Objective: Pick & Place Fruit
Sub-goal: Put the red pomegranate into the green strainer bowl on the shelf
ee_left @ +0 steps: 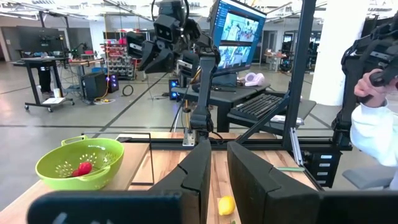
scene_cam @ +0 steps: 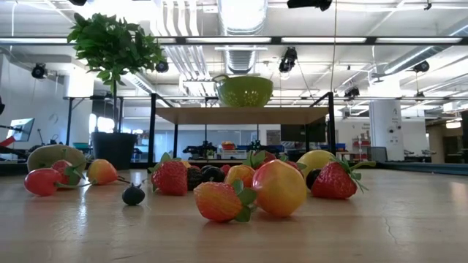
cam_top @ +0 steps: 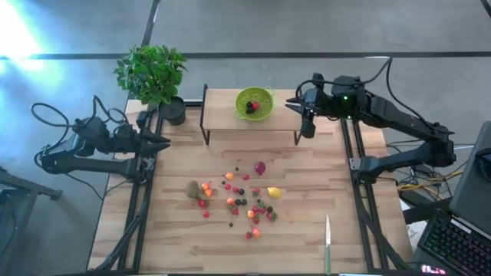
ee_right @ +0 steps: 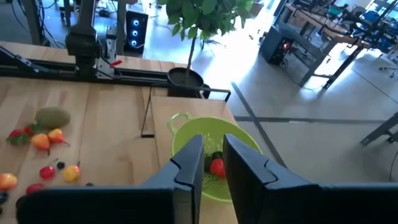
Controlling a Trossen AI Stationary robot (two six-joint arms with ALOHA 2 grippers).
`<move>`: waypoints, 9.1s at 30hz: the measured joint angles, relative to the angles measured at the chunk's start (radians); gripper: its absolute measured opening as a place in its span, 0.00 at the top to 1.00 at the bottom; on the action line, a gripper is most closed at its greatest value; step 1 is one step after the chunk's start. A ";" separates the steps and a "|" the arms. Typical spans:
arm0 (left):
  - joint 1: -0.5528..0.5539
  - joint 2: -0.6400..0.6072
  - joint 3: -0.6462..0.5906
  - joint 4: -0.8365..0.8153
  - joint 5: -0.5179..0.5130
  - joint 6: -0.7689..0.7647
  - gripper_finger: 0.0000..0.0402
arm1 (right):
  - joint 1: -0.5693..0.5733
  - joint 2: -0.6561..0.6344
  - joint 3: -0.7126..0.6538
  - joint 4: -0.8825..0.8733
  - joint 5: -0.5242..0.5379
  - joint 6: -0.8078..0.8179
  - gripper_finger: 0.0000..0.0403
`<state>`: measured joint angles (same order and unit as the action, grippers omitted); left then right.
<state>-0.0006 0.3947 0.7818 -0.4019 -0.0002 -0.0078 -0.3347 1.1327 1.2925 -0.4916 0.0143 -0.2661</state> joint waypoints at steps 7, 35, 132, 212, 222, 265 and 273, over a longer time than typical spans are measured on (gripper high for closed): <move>0.001 0.000 0.000 0.000 0.000 0.000 0.84 | -0.001 -0.049 -0.080 0.000 0.000 0.001 0.82; 0.000 0.000 0.000 0.000 0.000 0.000 0.84 | 0.033 -0.338 -0.543 0.205 -0.128 0.231 0.94; 0.000 0.000 0.000 0.000 0.000 0.000 0.84 | 0.351 0.369 -0.555 0.999 0.220 0.223 0.46; 0.000 0.000 0.000 0.000 0.000 0.000 0.84 | 0.116 0.339 -0.558 1.245 0.077 0.272 0.27; 0.000 0.000 0.000 0.000 0.000 0.000 0.84 | 0.170 0.470 -0.440 1.221 0.055 0.289 0.32; 0.000 0.000 0.000 0.000 0.000 0.000 0.84 | 0.403 0.342 -0.499 0.971 0.060 0.262 0.33; 0.000 0.000 0.000 0.000 0.000 0.000 0.84 | 0.411 0.311 -0.468 0.768 0.067 0.352 0.26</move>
<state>-0.0010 0.3950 0.7818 -0.4019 -0.0003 -0.0074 0.0764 1.4439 0.8246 0.2760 0.0814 0.0855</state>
